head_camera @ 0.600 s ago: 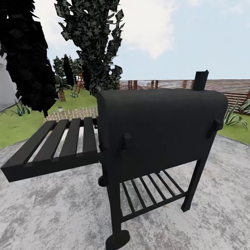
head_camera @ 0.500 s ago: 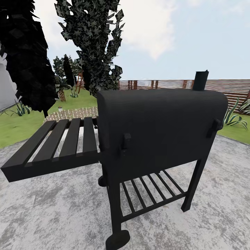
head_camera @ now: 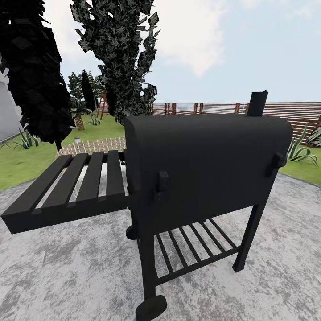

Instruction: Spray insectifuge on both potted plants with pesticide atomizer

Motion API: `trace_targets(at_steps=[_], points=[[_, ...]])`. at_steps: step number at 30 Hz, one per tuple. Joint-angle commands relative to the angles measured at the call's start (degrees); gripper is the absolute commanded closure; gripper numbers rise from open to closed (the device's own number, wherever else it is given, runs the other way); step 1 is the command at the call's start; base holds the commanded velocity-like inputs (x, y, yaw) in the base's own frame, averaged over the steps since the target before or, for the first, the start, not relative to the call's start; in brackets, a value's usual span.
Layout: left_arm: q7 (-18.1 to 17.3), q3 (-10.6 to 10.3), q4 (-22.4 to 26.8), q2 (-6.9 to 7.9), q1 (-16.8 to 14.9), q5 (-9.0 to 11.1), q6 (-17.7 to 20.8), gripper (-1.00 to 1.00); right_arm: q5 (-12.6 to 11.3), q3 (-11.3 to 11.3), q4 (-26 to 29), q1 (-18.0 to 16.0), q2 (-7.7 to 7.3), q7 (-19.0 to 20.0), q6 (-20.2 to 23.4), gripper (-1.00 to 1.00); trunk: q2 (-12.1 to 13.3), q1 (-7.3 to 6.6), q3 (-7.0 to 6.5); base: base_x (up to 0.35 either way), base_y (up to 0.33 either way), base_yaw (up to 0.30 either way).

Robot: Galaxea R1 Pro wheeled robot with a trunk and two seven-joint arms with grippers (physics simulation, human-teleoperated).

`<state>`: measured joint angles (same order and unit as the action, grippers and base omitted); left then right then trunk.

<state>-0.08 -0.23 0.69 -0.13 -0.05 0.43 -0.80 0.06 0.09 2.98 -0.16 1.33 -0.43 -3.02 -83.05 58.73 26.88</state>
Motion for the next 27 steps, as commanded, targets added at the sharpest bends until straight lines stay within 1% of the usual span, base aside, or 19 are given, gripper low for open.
trace_targets(at_steps=[1, 10, 13, 16, 22, 23, 27], points=[[-0.01, -0.03, 0.36, 0.01, -0.02, 0.07, -0.42, -1.0, 0.03, 0.0, 0.32, -0.01, -0.14, -0.05, -0.5, -1.0, -0.03, 0.0, 0.05, 0.0, 0.0, 0.0], [0.33, -0.01, 3.27, 0.39, -0.28, 0.1, -3.31, -1.0, 0.02, 0.0, 3.23, -0.01, -1.53, -0.1, -3.39, -1.0, -0.03, 0.0, 0.05, 0.0, 0.0, 0.0], [0.34, -0.07, 3.7, 0.68, -0.42, -0.1, -4.27, -1.0, 0.02, 0.0, 4.2, -0.01, -2.23, -0.1, -4.35, -1.0, -0.03, 0.0, 0.05, 0.0, 0.0, 0.0], [0.28, -0.17, 3.84, 1.34, -0.96, -0.38, -5.23, -1.0, 0.02, 0.0, 5.17, -0.01, -2.63, -0.1, -5.31, -1.0, -0.03, 0.0, 0.05, 0.0, 0.0, 0.0], [0.26, -0.15, 5.55, 3.27, -2.95, -0.37, -7.16, -1.0, -0.05, -0.31, 7.11, -0.01, -3.37, -0.16, -7.24, -1.0, -0.03, 0.0, 0.05, 0.0, 0.0, 0.0], [0.23, -0.14, 7.23, 3.47, -3.43, -0.36, -15.77, -1.0, -0.05, -0.36, 15.06, -0.01, -3.62, -0.14, -18.25, -1.0, -0.03, 0.0, 0.05, 0.0, 0.0, 0.0], [0.0, -0.23, 11.01, 3.57, -3.67, -0.45, -15.75, -1.0, -0.07, -0.42, 18.17, -0.01, -3.96, -0.11, -19.05, -1.0, -0.03, 0.0, 0.05, 0.0, 0.0, 0.0]])
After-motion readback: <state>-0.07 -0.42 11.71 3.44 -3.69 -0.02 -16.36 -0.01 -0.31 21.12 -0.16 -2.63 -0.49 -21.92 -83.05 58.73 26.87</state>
